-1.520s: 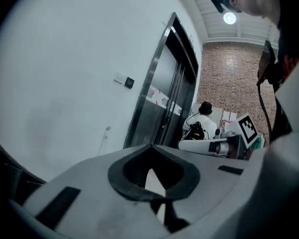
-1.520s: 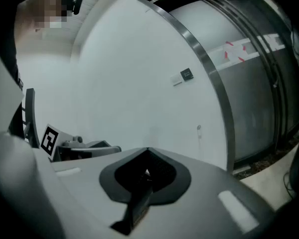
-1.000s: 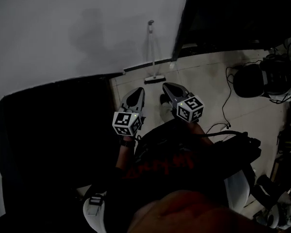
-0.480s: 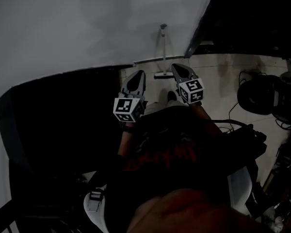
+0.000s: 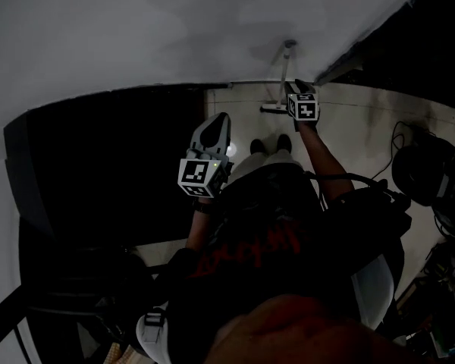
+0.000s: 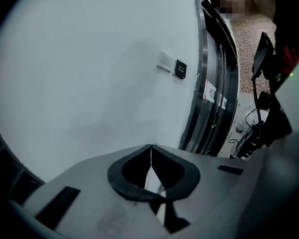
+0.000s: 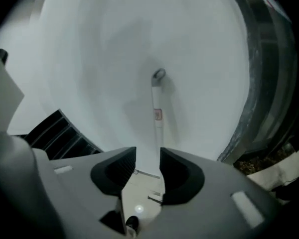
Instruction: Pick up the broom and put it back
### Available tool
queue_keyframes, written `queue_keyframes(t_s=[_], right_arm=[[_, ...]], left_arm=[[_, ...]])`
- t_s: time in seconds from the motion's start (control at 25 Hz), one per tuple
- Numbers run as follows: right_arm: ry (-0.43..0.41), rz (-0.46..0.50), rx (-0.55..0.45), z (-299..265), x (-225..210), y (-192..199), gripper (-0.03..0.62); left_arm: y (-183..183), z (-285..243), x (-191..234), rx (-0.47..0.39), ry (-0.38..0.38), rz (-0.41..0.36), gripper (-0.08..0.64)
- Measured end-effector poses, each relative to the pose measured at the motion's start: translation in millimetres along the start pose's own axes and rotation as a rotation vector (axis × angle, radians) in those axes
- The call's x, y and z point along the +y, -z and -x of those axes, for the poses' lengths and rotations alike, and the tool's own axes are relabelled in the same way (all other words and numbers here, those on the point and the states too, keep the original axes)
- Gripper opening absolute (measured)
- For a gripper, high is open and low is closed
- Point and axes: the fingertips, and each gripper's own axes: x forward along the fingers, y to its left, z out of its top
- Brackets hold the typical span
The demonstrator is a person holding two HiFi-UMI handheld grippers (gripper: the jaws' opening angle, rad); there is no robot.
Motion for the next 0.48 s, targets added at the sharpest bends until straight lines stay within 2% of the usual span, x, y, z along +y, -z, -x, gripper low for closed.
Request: queue_keyframes(t_s=[0.16,0.32,0.44,0.48], right_arm=[[0.029,0.051,0.059,-68,-17,0,0.149],[0.055,0.104,0.123,-113,-27,-3,0.151],[0.103,0.126,0.145,-127,-42,-10,0.090],[0.102,0.131,0.139,-126,-43,-13,0.089]], left_arm=[[15,10,10,0.038,-0.053,0.028,0.009],[29,19,14,0.070,-0.091,0.053,0.009],[32,21,14,0.074,-0.098,0.055,0.006],[33,21,14,0.073,-0.096,0.052,0.006]])
